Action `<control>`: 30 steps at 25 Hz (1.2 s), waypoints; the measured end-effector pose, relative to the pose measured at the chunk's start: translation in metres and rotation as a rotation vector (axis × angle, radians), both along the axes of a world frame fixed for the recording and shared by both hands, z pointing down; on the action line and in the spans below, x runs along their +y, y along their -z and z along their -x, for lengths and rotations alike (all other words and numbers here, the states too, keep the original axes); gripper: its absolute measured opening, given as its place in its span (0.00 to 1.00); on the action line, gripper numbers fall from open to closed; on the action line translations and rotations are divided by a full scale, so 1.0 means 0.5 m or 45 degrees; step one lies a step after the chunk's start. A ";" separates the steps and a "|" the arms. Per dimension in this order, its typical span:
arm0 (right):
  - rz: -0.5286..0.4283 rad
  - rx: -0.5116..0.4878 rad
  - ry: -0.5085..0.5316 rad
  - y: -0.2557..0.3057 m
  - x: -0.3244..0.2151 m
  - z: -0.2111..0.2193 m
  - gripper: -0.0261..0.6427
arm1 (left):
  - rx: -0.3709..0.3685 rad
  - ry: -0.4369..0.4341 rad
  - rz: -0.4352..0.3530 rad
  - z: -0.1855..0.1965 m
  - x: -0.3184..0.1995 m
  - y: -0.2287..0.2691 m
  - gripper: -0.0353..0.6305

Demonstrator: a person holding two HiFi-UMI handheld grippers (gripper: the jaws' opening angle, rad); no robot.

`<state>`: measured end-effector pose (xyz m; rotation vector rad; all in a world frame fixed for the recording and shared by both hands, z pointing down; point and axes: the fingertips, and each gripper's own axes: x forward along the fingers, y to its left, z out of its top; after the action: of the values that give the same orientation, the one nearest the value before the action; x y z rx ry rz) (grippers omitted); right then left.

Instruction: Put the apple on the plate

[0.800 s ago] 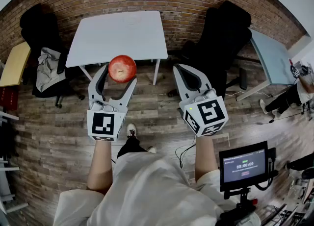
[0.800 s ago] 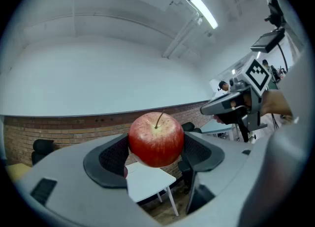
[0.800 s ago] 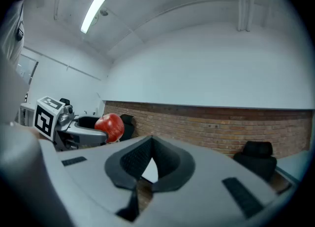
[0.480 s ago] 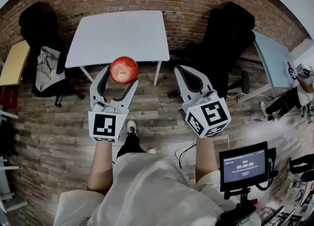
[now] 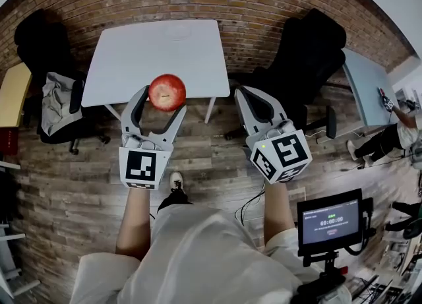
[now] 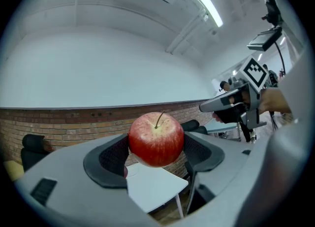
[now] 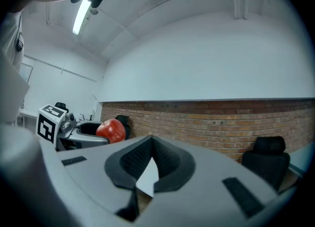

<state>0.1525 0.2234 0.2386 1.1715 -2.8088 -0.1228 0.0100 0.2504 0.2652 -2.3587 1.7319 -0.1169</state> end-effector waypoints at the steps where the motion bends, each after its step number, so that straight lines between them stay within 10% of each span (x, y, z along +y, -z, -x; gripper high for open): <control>1: 0.001 0.004 -0.001 0.000 -0.016 0.008 0.04 | 0.000 -0.002 0.003 0.007 -0.017 -0.001 0.59; 30: 0.086 -0.001 -0.038 -0.056 -0.333 0.244 0.04 | 0.009 -0.062 0.103 0.222 -0.330 -0.068 0.59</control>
<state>0.0305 0.0568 0.2668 1.1982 -2.7714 -0.0256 -0.1011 0.0852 0.2993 -2.4592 1.7028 -0.1744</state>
